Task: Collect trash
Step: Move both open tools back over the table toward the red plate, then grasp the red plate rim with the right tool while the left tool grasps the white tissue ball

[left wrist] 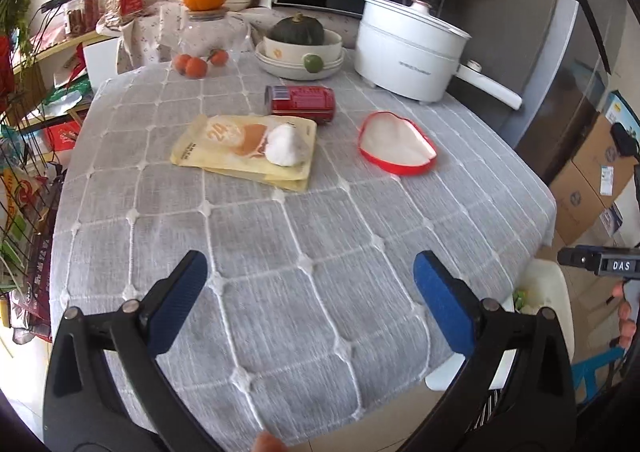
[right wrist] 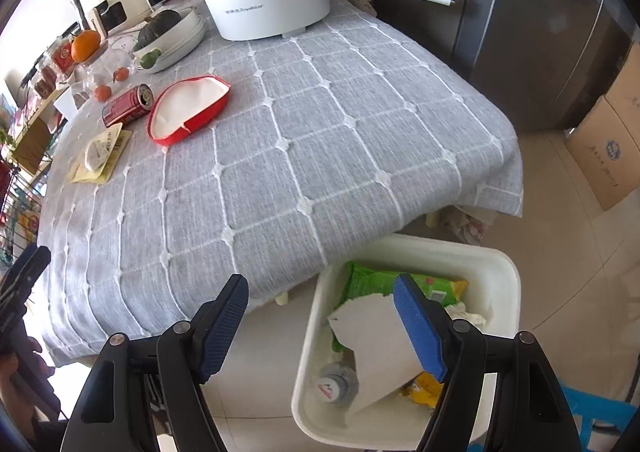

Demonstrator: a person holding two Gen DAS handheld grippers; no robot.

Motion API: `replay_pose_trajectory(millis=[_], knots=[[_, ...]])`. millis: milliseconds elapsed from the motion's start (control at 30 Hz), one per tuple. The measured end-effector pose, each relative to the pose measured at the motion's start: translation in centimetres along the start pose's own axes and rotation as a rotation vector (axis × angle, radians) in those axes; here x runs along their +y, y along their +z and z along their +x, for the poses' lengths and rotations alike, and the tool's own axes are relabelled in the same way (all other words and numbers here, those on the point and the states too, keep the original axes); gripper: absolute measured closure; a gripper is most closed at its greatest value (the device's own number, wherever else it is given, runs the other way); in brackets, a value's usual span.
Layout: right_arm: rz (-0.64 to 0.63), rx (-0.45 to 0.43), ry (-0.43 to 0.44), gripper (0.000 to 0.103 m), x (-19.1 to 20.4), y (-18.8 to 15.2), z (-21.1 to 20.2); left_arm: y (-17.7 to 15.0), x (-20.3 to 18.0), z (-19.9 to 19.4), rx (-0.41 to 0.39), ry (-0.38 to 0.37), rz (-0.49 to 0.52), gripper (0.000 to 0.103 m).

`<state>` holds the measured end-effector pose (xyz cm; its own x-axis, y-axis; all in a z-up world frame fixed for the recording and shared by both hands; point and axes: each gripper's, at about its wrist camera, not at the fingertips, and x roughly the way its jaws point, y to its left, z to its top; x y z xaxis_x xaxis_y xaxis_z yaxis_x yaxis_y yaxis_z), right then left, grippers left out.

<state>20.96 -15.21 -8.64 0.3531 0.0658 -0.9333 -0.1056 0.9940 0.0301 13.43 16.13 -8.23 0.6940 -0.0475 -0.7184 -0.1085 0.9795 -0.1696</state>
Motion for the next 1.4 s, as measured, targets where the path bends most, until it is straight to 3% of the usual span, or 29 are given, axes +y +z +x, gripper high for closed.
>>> replay_pose_trajectory(millis=[233, 400, 567, 767, 833, 900, 1033, 1100, 1267, 1400], knots=[[0.026, -0.019, 0.082, 0.026, 5.7, 4.0, 2.5, 2.5, 1.5, 2.7, 0.002, 0.05, -0.012, 0.001], [0.113, -0.042, 0.161, 0.026, 8.2, 6.8, 5.4, 4.0, 1.7, 4.4, -0.011, -0.018, -0.101, 0.001], [0.203, -0.077, 0.209, 0.026, 9.5, 8.8, 7.9, 5.5, 1.2, 6.0, -0.03, -0.036, -0.125, 0.012], [0.24, -0.134, 0.199, 0.032, 10.9, 10.5, 10.2, 6.2, 1.5, 8.0, -0.052, -0.039, -0.149, 0.027], [0.26, -0.15, 0.213, 0.034, 11.1, 10.9, 10.8, 6.5, 1.7, 8.8, -0.05, -0.04, -0.147, 0.036], [0.262, -0.159, 0.208, 0.04, 11.5, 11.2, 11.5, 6.6, 2.0, 9.6, -0.032, -0.048, -0.157, 0.046], [0.199, -0.171, 0.136, 0.063, 12.9, 11.4, 12.6, 6.3, 1.9, 10.1, -0.011, -0.079, -0.177, 0.074], [0.141, -0.185, 0.102, 0.071, 13.5, 11.3, 12.7, 6.1, 1.5, 9.8, -0.014, -0.083, -0.162, 0.076], [0.106, -0.176, 0.157, 0.093, 12.8, 11.2, 11.9, 5.7, 0.5, 8.7, -0.011, -0.101, -0.128, 0.078], [0.074, -0.166, 0.179, 0.094, 12.3, 10.8, 10.4, 4.9, -0.1, 7.4, -0.008, -0.133, -0.112, 0.078]])
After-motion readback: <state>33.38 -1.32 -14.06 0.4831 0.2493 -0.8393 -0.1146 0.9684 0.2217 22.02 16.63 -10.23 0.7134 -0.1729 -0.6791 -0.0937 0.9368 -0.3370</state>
